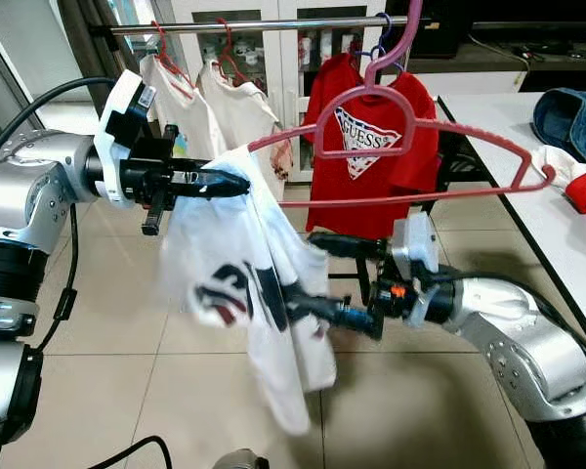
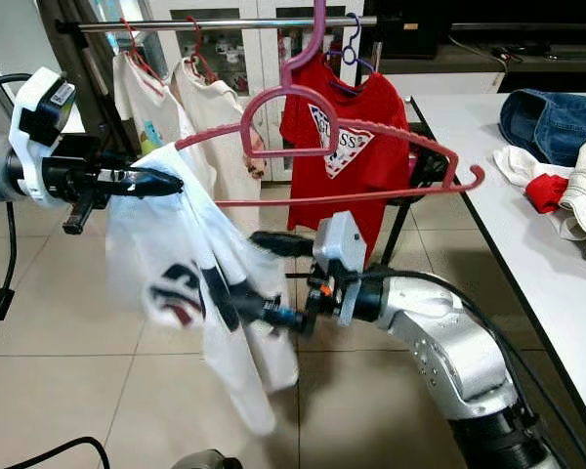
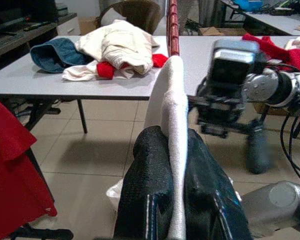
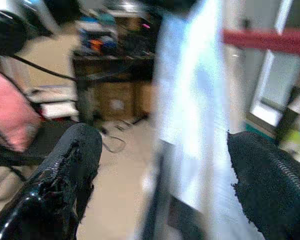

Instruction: Hang hanger

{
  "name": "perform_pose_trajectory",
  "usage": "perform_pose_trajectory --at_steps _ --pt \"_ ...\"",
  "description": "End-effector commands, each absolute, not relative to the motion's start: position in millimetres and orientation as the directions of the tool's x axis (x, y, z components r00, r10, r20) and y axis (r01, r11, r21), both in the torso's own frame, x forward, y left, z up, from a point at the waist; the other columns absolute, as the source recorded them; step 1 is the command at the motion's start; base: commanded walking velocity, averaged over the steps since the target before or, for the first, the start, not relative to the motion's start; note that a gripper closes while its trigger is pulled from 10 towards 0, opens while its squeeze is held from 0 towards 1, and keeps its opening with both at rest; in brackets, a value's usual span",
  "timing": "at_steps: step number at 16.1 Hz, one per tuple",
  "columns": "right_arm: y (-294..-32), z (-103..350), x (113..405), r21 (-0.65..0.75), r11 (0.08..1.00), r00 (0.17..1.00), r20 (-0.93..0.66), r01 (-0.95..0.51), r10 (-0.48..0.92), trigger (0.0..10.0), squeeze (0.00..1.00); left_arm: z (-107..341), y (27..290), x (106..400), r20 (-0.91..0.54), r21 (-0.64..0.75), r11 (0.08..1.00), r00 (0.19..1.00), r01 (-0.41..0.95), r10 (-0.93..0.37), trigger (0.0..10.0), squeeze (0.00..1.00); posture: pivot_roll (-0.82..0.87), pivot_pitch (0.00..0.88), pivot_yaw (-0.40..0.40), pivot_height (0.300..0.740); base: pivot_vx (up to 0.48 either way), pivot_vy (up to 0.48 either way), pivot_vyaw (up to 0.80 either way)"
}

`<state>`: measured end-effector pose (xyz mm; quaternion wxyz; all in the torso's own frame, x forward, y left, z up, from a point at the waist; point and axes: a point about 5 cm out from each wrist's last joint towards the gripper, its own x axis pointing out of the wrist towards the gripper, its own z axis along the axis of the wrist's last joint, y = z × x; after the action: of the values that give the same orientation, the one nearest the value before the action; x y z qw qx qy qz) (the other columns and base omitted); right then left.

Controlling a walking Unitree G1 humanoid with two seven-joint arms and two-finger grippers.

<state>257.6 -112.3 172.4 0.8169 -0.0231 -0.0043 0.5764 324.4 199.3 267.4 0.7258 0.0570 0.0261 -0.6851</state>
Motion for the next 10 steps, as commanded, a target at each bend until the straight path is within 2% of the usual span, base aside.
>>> perform_pose_trajectory --at_steps 1,4,8,10 --pt "-112.2 172.9 266.6 -0.075 0.391 0.394 -0.024 -0.917 0.919 10.0 0.00 276.0 198.8 322.6 -0.091 0.078 0.041 0.048 0.996 -0.995 0.0 0.00 -0.04 0.000 0.089 0.740 0.000 0.000 0.00" --pt "-100.5 170.2 268.2 -0.072 0.383 0.384 -0.004 -0.921 0.923 10.0 0.00 274.1 195.1 322.5 -0.076 0.073 0.043 0.049 0.996 -0.996 0.0 0.00 -0.03 0.000 0.090 0.740 0.000 0.000 0.00" --pt "-90.3 173.1 254.5 -0.036 0.264 0.263 0.032 -0.964 0.964 10.0 0.00 274.2 194.9 322.9 -0.071 0.077 0.055 0.061 0.995 -0.996 0.0 0.00 -0.03 0.000 0.084 0.740 0.000 0.000 0.00" --pt "-87.1 164.8 250.5 -0.026 0.220 0.220 -0.001 -0.975 0.976 10.0 0.00 277.2 194.1 322.4 -0.061 0.081 0.055 0.060 0.995 -0.996 0.0 0.00 -0.03 0.000 0.084 0.740 0.000 0.000 0.00"
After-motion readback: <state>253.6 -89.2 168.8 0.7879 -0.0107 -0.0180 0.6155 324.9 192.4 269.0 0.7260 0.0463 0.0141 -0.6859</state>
